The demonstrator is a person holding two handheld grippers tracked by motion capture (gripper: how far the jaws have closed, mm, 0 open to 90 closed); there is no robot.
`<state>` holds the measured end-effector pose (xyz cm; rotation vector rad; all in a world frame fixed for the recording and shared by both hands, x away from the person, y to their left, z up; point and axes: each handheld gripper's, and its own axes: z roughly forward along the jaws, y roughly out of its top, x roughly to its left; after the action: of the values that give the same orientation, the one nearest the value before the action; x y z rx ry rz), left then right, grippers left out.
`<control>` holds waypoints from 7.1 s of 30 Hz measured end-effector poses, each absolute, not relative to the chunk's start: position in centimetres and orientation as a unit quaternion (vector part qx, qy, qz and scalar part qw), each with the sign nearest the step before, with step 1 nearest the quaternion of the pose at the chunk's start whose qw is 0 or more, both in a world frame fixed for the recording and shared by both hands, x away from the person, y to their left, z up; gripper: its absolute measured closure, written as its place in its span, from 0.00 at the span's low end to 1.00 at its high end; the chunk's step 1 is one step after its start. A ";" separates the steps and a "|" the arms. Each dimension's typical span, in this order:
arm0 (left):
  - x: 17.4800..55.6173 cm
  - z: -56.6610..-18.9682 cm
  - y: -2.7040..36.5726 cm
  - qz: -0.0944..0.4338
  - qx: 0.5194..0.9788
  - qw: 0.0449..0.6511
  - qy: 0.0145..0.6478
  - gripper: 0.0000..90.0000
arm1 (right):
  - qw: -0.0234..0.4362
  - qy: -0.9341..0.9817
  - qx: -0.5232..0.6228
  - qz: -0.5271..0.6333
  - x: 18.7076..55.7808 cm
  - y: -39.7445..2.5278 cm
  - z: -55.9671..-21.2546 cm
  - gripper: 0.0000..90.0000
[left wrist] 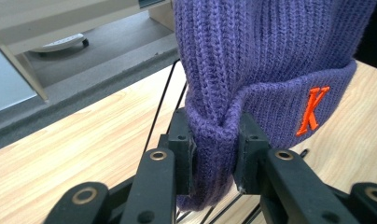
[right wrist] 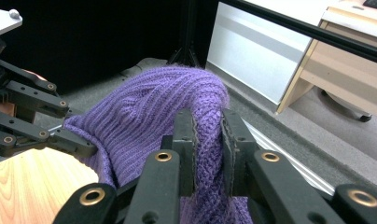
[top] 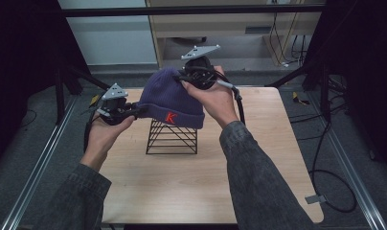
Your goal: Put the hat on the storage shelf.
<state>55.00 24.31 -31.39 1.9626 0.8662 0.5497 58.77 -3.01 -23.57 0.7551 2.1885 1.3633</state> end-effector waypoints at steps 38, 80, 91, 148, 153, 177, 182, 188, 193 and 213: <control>54.2 -35.2 25.2 0.202 0.804 0.430 0.357 0.79 | 0.208 0.827 0.234 0.467 56.9 -0.9 -25.2 0.86; 52.7 -39.4 27.2 0.210 0.775 0.440 0.402 0.49 | 0.186 0.847 0.212 0.451 56.1 0.9 -27.3 0.86; 51.9 -41.7 29.8 0.208 0.741 0.453 0.450 0.38 | 0.184 0.851 0.210 0.445 56.1 1.2 -27.6 0.86; 52.4 -45.1 30.1 0.216 0.759 0.396 0.470 0.44 | 0.153 0.854 0.250 0.429 56.6 1.4 -32.0 0.68; 52.5 -45.2 30.4 0.222 0.757 0.390 0.474 0.41 | 0.155 0.852 0.254 0.431 56.6 1.1 -31.8 0.67; 53.7 -48.0 31.5 0.187 0.783 0.304 0.509 0.07 | 0.157 0.842 0.273 0.438 54.9 -2.4 -30.7 0.54; 53.8 -48.3 31.5 0.184 0.785 0.297 0.512 0.06 | 0.157 0.841 0.276 0.439 54.1 -3.3 -30.3 0.47; 53.8 -48.5 31.5 0.183 0.786 0.291 0.513 0.06 | 0.159 0.836 0.287 0.440 53.5 -4.4 -30.0 0.41; 53.9 -48.7 31.4 0.183 0.793 0.278 0.511 0.06 | 0.160 0.833 0.296 0.439 53.2 -5.3 -29.9 0.37; 54.0 -49.3 31.3 0.185 0.802 0.248 0.511 0.03 | 0.169 0.816 0.334 0.440 51.8 -9.4 -30.2 0.23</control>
<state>54.03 31.31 -49.28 2.1850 1.3936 0.5031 51.76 -9.36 -30.22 0.9496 2.3199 1.2507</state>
